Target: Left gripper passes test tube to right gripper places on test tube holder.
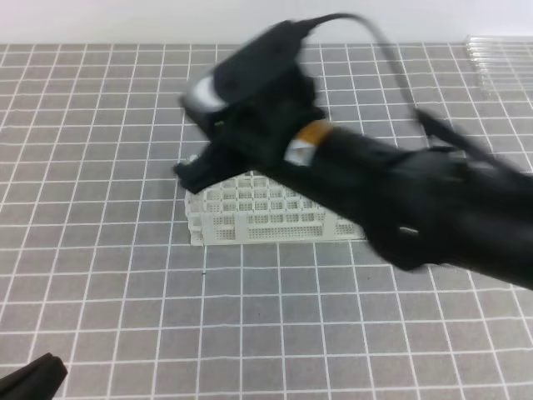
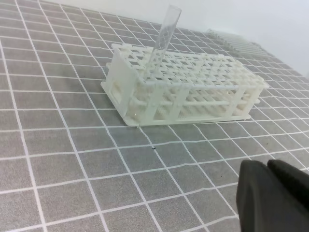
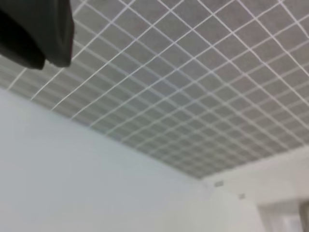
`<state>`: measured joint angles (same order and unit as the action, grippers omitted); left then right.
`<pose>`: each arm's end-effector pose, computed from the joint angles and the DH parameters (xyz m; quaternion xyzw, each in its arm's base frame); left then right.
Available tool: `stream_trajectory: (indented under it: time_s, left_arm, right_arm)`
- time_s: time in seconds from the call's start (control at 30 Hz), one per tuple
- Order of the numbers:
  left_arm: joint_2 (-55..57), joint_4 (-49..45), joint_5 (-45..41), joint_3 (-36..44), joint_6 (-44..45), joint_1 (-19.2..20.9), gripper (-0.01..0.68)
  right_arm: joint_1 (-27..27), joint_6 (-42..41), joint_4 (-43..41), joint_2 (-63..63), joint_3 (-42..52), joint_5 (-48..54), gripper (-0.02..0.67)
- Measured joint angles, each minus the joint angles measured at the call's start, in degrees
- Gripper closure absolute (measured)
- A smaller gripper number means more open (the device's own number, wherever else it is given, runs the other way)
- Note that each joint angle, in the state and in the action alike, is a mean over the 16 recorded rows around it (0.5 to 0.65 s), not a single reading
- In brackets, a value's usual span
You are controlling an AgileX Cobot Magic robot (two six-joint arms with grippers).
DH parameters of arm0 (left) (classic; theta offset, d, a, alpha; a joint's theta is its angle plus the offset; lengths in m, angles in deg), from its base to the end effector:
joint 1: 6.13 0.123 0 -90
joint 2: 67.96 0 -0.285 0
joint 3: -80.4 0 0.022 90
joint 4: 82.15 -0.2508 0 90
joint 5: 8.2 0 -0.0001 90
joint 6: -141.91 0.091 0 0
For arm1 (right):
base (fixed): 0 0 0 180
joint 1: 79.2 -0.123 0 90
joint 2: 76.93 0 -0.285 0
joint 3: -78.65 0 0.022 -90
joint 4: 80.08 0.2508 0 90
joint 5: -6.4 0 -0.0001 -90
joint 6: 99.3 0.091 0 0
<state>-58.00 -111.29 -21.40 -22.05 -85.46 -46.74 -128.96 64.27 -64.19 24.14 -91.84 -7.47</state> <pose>0.0508 -0.0302 0.1908 0.1077 0.7529 -0.2846 0.5835 0.2547 0.2918 0.3236 -0.3017 0.6868 0.2504 0.6120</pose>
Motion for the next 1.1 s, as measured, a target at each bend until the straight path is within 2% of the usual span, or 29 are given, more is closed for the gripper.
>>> stream_trajectory:
  time_s: [0.13,0.27,0.7,0.97,1.1]
  left_arm:
    - [0.07,-0.01,0.08,0.13,0.01,0.01,0.673]
    - [0.05,-0.01,0.08,0.09,0.01,0.01,0.673]
    - [-0.02,0.0,-0.3,-0.04,0.0,0.0,0.673]
    - [-0.04,0.0,-0.77,-0.04,0.0,-0.01,0.674]
    - [0.01,0.0,-1.11,0.04,0.01,0.0,0.674]
  right_arm:
    - [-0.03,-0.97,0.04,-9.58,6.43,1.56,0.62]
    - [-0.04,-1.03,0.15,-20.14,14.69,1.51,0.654]
    - [0.05,-0.87,0.45,-51.88,38.78,6.72,0.662]
    - [0.24,-0.86,0.92,-60.05,45.8,8.11,0.662]
    - [2.46,-0.86,1.6,-61.46,48.62,6.44,0.662]
